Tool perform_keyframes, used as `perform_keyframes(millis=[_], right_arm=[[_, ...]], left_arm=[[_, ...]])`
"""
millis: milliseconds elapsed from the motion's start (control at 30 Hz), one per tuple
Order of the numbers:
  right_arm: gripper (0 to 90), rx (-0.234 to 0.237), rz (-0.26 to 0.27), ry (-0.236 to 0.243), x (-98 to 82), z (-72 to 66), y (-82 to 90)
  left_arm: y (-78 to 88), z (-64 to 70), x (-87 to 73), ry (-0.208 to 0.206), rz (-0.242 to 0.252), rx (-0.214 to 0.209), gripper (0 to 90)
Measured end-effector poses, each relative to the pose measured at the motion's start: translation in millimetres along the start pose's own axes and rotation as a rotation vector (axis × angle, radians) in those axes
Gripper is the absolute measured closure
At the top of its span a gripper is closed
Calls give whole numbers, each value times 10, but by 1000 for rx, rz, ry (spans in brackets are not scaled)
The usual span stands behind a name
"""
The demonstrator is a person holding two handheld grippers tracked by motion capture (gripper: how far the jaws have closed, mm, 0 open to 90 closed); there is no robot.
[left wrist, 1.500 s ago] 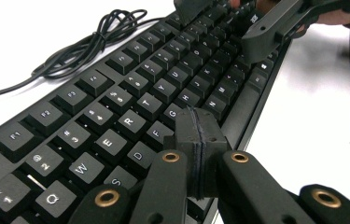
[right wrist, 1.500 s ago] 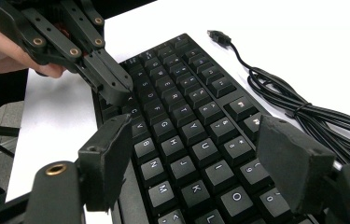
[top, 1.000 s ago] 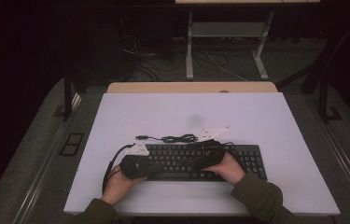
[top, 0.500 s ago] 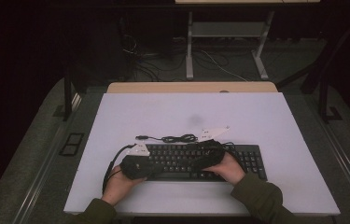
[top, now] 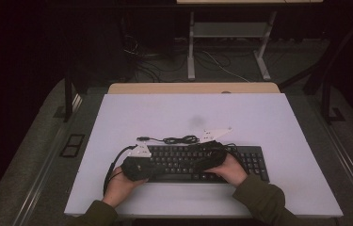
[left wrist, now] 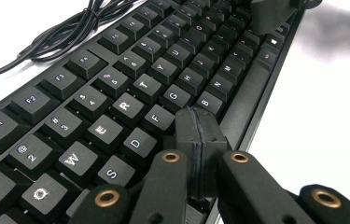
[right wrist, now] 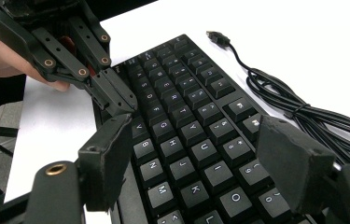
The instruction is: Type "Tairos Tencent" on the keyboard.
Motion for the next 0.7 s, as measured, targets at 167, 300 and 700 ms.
perform_keyframes(millis=[167, 300, 700], right_arm=[[269, 0, 2, -2, 4, 1, 3], [269, 0, 0, -2, 1, 0, 1], [269, 2, -2, 3, -8, -5, -15]], left_arm=[[18, -6, 18, 5, 12, 1, 891], [31, -4, 33, 7, 19, 1, 891], [74, -164, 157, 22, 56, 43, 892]])
Point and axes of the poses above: each handheld gripper's, and its own axes: y roughly backward along the jaws, x roughly out of its top, z roughly to its right, the point moved 9 cm from there along -y, roughly forward along the jaws, and after that the axes turned 14 degrees about y, right-handed, at the moved point
